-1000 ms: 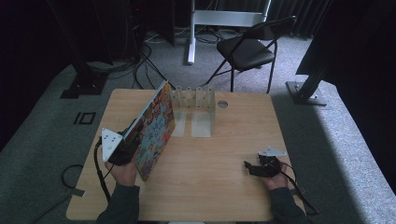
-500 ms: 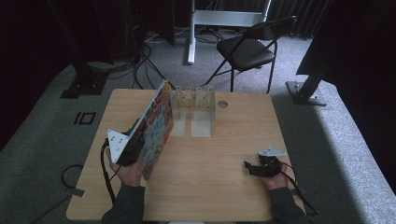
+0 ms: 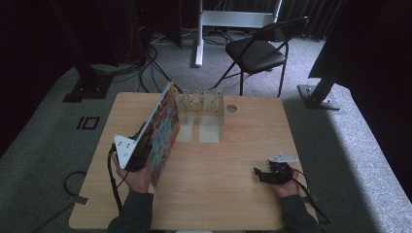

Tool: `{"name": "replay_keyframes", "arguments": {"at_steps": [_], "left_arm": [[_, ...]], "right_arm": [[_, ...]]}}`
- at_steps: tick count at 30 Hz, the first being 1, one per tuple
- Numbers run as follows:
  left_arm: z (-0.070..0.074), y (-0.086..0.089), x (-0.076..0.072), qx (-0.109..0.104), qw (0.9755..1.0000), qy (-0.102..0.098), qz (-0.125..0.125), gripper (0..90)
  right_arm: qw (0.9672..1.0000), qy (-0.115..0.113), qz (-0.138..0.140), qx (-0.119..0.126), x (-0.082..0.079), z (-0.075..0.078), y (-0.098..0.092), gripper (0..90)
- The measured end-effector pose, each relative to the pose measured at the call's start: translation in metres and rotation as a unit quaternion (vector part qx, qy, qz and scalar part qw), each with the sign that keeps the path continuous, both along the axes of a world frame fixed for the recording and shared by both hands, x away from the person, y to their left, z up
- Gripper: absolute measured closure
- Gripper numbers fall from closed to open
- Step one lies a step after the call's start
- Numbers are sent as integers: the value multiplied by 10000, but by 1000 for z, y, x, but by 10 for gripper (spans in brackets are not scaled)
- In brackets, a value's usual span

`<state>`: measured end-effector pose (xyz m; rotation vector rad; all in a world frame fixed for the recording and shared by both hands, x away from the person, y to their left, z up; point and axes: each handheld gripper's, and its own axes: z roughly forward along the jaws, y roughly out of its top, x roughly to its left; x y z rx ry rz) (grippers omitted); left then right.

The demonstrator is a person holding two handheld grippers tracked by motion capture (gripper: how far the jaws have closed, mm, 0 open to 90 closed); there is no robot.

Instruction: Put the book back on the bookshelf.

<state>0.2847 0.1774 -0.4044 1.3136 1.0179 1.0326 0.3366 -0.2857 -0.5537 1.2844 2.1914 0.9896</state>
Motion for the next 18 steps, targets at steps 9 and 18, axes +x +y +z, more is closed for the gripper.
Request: {"name": "replay_keyframes", "arguments": {"at_steps": [9, 18], "left_arm": [[0, -2, 6, -48, 10000, -1, 85, 806], [-2, -9, 9, -7, 9998, -51, 211, 806]], "right_arm": [[10000, -1, 0, 0, 0, 0, 0, 228], [10000, -1, 0, -1, 0, 0, 0, 228]]}}
